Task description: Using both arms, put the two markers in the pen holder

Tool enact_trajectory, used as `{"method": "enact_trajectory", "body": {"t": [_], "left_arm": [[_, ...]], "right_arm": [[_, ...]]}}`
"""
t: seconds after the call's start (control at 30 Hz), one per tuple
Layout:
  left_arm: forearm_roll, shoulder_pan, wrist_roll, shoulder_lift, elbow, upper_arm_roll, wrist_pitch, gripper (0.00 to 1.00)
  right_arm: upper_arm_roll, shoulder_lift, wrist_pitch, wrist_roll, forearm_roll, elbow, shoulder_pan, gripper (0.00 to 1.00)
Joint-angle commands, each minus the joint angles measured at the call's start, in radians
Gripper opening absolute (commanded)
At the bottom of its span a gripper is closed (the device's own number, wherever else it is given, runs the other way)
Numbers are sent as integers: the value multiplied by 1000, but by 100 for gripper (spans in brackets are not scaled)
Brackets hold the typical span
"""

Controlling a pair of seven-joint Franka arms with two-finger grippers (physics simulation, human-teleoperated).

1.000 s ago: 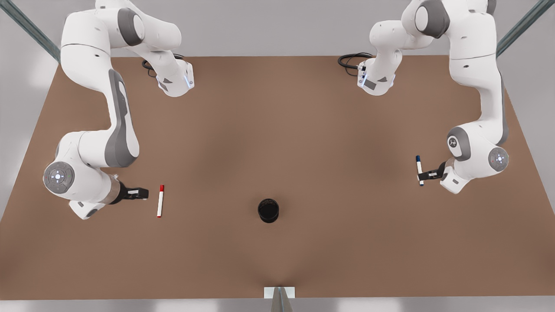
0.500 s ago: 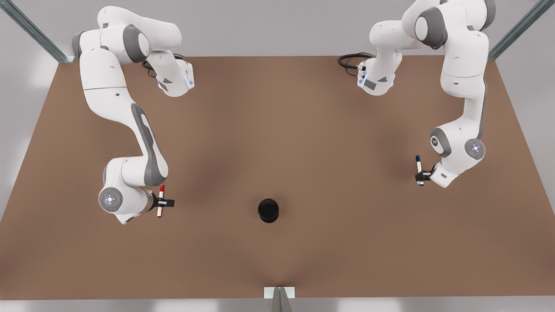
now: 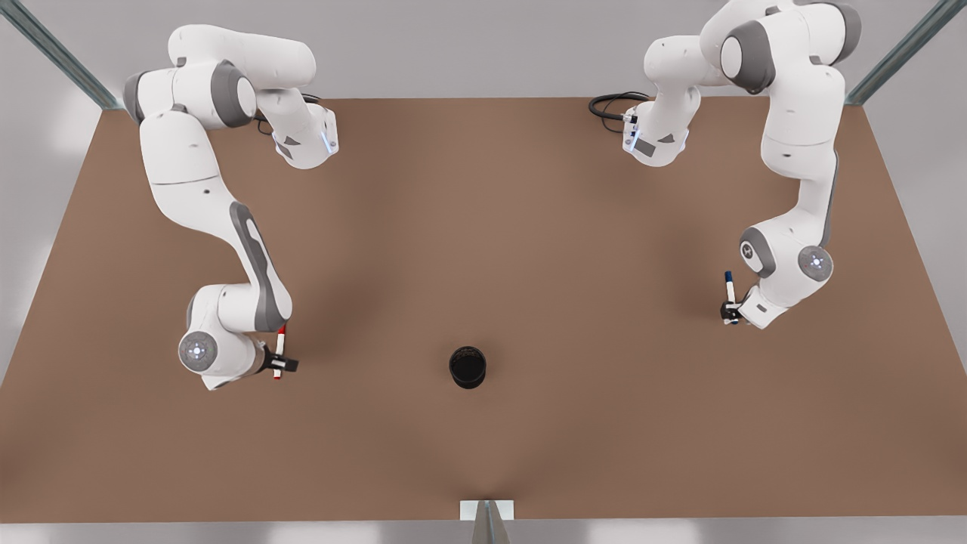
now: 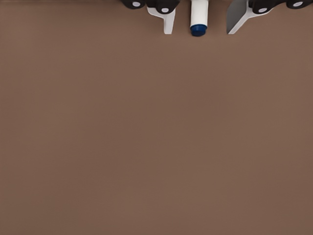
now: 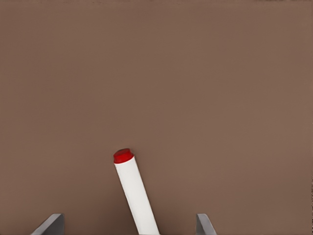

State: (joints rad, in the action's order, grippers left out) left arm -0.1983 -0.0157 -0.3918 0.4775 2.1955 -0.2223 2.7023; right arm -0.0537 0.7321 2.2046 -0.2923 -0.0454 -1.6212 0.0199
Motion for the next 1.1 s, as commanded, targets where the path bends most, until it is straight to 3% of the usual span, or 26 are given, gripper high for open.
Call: {"method": "enact_trajectory", "body": {"t": [0.0, 0.1, 0.17, 0.23, 0.4, 0.47, 0.6, 0.73, 0.87, 0.93, 1.07], "left_arm": [[0, 0, -56, 6, 0, 0, 5, 61], [-6, 0, -56, 12, -2, 1, 5, 59], [-6, 0, -56, 12, -2, 4, 5, 47], [-6, 0, -56, 12, -2, 6, 5, 41], [-7, 0, -56, 12, -2, 6, 5, 30], [-29, 0, -56, 12, -2, 8, 5, 21], [-27, -9, -15, -2, -34, 38, -2, 21], [-15, -29, -22, 6, -155, 80, -32, 21], [-23, -87, -19, 7, -431, 86, -349, 21], [-27, -87, -16, 10, -542, 159, -457, 21], [-53, -89, -24, 13, -689, 343, -526, 21]], "right_arm": [[0, 1, 52, -65, -13, 1, 2, 100], [0, 10, 63, -67, -14, -3, -6, 97], [0, 13, 69, -67, -24, -9, -8, 94], [0, 15, 80, -67, -28, -19, -8, 92], [0, 15, 80, -67, -28, -19, -6, 70], [0, 15, 80, -67, -28, -19, -6, 69], [0, 16, 90, -67, -28, -23, -5, 67], [0, 16, 95, -56, -28, -26, -1, 66], [-2, 18, 109, -38, -28, -39, 8, 59], [-2, 16, 109, -38, -28, -39, 8, 57], [-2, 16, 106, -38, -28, -37, 6, 43]]}}
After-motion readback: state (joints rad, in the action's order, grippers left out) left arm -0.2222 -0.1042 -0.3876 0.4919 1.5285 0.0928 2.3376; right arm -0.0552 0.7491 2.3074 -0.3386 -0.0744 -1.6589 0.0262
